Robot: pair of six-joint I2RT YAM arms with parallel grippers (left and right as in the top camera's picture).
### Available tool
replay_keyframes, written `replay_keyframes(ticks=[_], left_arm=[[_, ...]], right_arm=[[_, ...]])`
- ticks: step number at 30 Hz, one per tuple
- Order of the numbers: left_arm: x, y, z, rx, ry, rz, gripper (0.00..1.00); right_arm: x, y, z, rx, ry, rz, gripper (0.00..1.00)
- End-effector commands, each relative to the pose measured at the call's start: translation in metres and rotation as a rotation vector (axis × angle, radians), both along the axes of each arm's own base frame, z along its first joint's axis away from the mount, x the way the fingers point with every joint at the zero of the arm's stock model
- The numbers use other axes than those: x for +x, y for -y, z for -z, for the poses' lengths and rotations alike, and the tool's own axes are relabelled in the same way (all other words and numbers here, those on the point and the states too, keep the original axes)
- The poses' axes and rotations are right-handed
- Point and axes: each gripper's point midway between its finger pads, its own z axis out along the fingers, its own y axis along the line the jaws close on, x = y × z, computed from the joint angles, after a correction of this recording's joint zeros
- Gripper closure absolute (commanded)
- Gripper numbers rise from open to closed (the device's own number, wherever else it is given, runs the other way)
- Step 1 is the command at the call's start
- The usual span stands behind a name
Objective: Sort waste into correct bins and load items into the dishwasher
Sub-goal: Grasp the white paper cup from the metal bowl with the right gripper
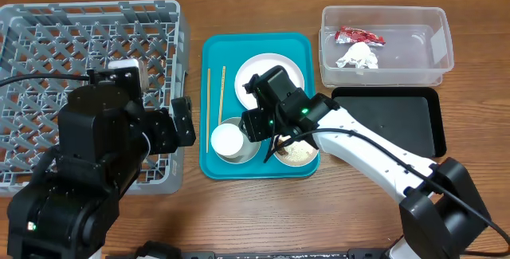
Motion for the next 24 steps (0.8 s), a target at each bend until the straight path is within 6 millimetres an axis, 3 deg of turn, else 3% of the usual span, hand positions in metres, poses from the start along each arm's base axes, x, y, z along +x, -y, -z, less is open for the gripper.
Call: replay_keyframes(ticks=[1,4,12,14,17,18,21,24], left_arm=[[0.005,0.004,0.003,-0.021,-0.022,-0.002,0.00],[0.010,0.007,0.009,-0.021,-0.044,0.005,0.00],[0.019,0.013,0.024,-0.015,-0.109,0.015,0.00],[0.019,0.013,0.026,-0.013,-0.118,0.015,0.00],[0.019,0.012,0.025,-0.018,-0.118,0.009,0.00],[0.019,0.012,0.025,-0.020,-0.118,0.007,0.00],[0.018,0.012,0.026,-0.038,-0.127,-0.011,0.00],[0.019,0.014,0.025,-0.064,-0.123,-0.019,0.00]], right_arm=[[-0.009,-0.010,0.020,-0.001,-0.055,-0.028,0.55],[-0.017,-0.012,0.032,-0.044,-0.067,-0.039,0.61],[-0.014,-0.013,0.028,-0.054,-0.039,-0.033,0.65],[-0.006,-0.005,0.029,-0.093,-0.007,-0.005,0.72],[-0.001,0.003,0.032,-0.138,0.014,0.022,0.96],[-0.003,0.005,0.032,-0.146,0.006,0.022,0.96],[-0.007,0.007,0.017,-0.140,-0.020,0.017,0.96],[-0.001,0.007,-0.022,-0.084,0.004,0.025,0.96]])
